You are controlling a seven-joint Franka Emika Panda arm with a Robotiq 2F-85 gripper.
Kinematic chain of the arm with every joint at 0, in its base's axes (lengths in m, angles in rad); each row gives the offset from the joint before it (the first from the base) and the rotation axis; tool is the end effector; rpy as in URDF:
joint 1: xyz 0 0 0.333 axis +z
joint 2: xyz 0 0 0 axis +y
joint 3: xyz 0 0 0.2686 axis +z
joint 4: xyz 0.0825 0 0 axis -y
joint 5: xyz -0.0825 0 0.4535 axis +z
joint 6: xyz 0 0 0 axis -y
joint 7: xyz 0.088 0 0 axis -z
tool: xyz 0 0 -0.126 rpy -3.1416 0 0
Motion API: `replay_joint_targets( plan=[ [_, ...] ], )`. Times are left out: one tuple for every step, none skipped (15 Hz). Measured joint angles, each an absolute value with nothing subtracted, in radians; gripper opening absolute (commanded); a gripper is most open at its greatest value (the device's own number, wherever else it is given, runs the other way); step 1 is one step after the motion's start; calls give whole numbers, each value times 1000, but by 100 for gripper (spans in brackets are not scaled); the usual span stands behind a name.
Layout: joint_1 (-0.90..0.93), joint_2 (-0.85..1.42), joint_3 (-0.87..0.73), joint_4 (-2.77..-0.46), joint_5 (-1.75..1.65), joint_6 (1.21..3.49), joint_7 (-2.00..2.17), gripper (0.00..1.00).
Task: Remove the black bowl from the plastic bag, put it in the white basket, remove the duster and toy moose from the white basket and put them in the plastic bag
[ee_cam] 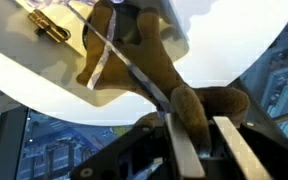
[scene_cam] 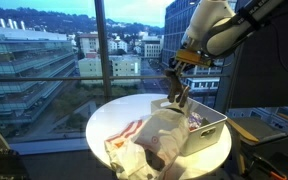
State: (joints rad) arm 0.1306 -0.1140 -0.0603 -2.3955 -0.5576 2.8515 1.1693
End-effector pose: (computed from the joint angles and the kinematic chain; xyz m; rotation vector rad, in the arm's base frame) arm 0.5830 0.0670 0.3118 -2.7834 0.8766 -0.9376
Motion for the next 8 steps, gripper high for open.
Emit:
replay_joint_targets(
  plan=[
    [131, -114, -68, -2414, -535, 2904, 1175, 3],
    [131, -114, -74, -2433, -511, 2953, 1176, 3],
    [133, -112, -79, -2454, -476, 2990, 1171, 3],
    [139, -107, -85, -2474, -435, 3016, 1159, 3],
    [148, -96, -92, -2495, -386, 3039, 1143, 3],
    [159, -79, -98, -2514, -337, 3061, 1123, 3],
    [171, -57, -104, -2530, -285, 3078, 1103, 3],
    [181, -30, -108, -2543, -232, 3093, 1080, 3]
  ],
)
